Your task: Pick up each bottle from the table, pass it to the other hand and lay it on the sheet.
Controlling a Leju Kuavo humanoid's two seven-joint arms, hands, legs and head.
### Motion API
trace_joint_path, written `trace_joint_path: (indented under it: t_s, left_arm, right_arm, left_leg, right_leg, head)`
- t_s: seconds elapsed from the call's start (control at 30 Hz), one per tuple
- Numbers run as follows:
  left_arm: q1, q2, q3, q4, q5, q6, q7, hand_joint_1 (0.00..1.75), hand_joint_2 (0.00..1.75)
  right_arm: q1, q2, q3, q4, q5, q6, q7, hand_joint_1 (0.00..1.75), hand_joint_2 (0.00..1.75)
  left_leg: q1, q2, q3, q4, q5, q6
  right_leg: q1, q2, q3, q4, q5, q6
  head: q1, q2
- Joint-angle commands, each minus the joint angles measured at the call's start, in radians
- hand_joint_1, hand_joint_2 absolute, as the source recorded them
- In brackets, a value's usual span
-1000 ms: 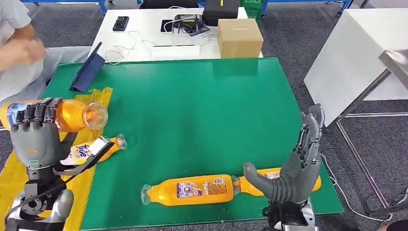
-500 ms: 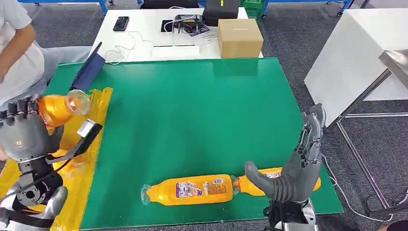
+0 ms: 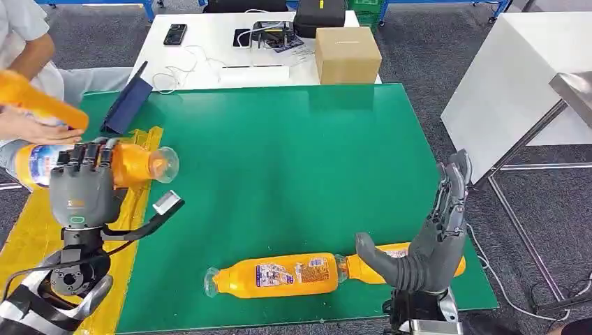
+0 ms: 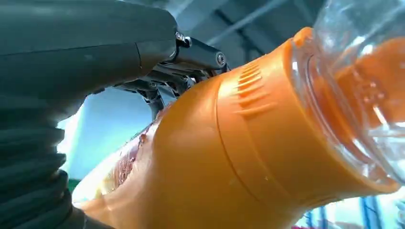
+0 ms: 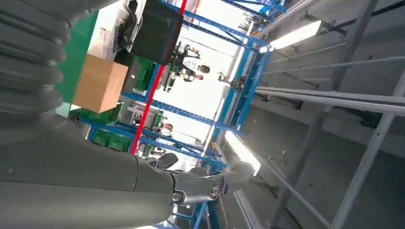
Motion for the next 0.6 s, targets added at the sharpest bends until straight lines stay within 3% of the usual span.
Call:
trace_joint_path:
  t_s: [0.03, 0.6]
  left_arm:
    - [-0.043, -0.103, -0.011, 0.152, -0.001, -0.015, -0.049, 1.75, 1.75]
    - [-0.043, -0.103, -0.011, 0.152, -0.001, -0.015, -0.049, 1.75, 1.75]
  right_arm:
    - [-0.029, 0.012, -0.036, 0.027, -0.008, 0.013, 0.006, 0.00, 1.75]
    - [-0.029, 0.012, -0.036, 0.027, -0.008, 0.013, 0.006, 0.00, 1.75]
  left_leg:
    - [0.000, -0.001, 0.002, -0.001, 0.000, 0.000]
    - [0.001, -0.001, 0.001, 0.000, 0.000, -0.001]
  right_leg:
    - [0.000, -0.001, 0.002, -0.001, 0.000, -0.001]
    - [0.001, -0.001, 0.002, -0.001, 0.000, -0.001]
  head:
    - [0.000, 0.000]
    - [0.000, 0.000]
